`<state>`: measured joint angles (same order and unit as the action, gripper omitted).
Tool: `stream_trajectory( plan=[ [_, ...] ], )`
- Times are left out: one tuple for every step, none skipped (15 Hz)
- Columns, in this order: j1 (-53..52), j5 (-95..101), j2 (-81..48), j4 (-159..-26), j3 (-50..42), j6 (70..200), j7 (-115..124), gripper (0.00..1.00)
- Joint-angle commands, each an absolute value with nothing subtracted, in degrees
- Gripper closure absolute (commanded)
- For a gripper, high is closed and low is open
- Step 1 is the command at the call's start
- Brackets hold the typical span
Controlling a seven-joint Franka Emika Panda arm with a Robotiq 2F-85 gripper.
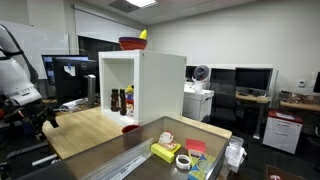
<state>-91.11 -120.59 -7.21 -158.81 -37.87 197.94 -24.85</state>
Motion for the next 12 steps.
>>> stream_trajectory(
  plan=[
    [-95.4, -125.75, -6.07, -159.27, -43.21, 197.93, -32.74, 0.0],
    [-96.25, -126.77, -6.21, -159.16, -44.39, 197.93, -34.34, 0.0],
    [-97.42, -127.96, -6.27, -159.08, -45.98, 197.93, -36.21, 0.0],
    [-99.81, -129.72, -6.53, -159.07, -48.73, 197.93, -38.92, 0.0],
    [-100.54, -130.29, -6.73, -159.04, -49.45, 197.93, -39.68, 0.0],
    [-101.84, -130.92, -6.87, -159.05, -50.68, 197.93, -40.53, 0.0],
    [-103.1, -132.0, -7.02, -158.97, -52.03, 197.93, -41.93, 0.0],
    [-104.2, -132.85, -7.11, -158.91, -53.04, 197.93, -42.98, 0.0],
    [-106.1, -133.92, -7.38, -158.96, -54.63, 197.93, -44.08, 0.0],
    [-107.81, -135.02, -7.41, -158.84, -56.37, 197.93, -45.68, 0.0],
    [-109.3, -135.97, -7.43, -158.89, -57.7, 197.93, -46.69, 0.0],
    [-111.0, -136.95, -7.83, -158.86, -58.96, 197.93, -47.45, 0.0]
  ],
)
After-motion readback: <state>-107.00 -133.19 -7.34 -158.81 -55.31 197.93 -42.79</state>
